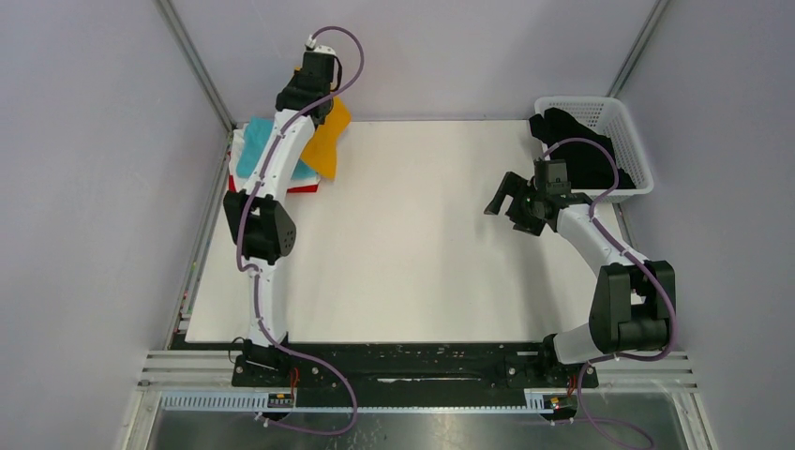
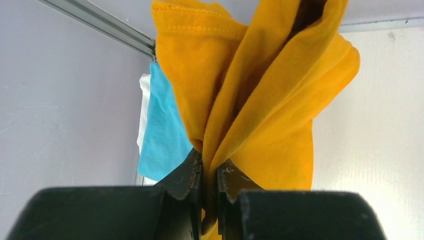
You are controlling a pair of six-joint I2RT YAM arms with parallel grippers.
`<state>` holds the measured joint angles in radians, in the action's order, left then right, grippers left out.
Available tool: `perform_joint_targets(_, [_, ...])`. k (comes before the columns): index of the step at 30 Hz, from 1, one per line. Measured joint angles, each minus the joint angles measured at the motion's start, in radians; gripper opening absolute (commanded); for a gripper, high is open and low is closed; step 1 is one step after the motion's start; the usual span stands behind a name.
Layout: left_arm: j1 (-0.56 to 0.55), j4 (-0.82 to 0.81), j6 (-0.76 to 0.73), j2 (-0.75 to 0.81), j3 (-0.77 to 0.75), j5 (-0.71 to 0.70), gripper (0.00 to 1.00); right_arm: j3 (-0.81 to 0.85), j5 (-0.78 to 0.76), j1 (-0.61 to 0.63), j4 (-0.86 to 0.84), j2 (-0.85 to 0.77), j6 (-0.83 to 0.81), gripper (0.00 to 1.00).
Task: Fold and stack the t-shirts
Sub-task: Put the neatly folded tshirt into the corner of the board with the left arm, then reset both arms
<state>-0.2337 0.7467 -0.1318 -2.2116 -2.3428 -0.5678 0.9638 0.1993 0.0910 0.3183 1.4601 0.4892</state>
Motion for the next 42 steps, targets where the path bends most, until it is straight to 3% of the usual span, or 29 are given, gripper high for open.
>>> perform_joint_targets(12, [0.033,0.008,0.032,0.073,-0.02,0.027,0.0,0.005,-0.002,0.0,0.012,0.003,0.0,1.0])
perform_joint_targets(23, [0.181,-0.01,0.09,-0.024,-0.02,0.097,0.0,0.025,-0.041,0.0,0.045,0.029,0.0,0.99])
perform_joint_targets(24, [0.198,-0.01,0.101,-0.046,-0.02,0.103,0.06,0.027,-0.048,0.0,0.05,0.031,0.0,0.99])
perform_joint_targets(27, [0.247,-0.016,0.126,-0.11,-0.02,0.112,0.42,0.034,-0.058,0.0,0.059,0.035,0.0,0.99])
perform_joint_targets(28, [0.257,-0.02,0.129,-0.127,-0.02,0.111,0.73,0.035,-0.061,0.0,0.059,0.035,0.0,0.99])
perform_joint_targets(29, [0.269,-0.027,0.135,-0.144,-0.02,0.107,0.91,0.036,-0.063,0.0,0.06,0.036,0.0,0.99])
perform_joint_targets(30, [0.282,-0.038,0.142,-0.161,-0.02,0.096,0.99,0.037,-0.069,0.0,0.061,0.037,0.0,0.99])
perform_joint_targets(37, [0.288,-0.077,0.182,-0.185,-0.014,0.008,0.99,0.038,-0.106,0.0,0.088,0.04,0.0,0.99])
perform_joint_targets(42, [0.251,-0.117,0.259,-0.019,0.218,0.023,0.99,0.027,-0.122,0.0,0.089,-0.012,-0.001,0.99])
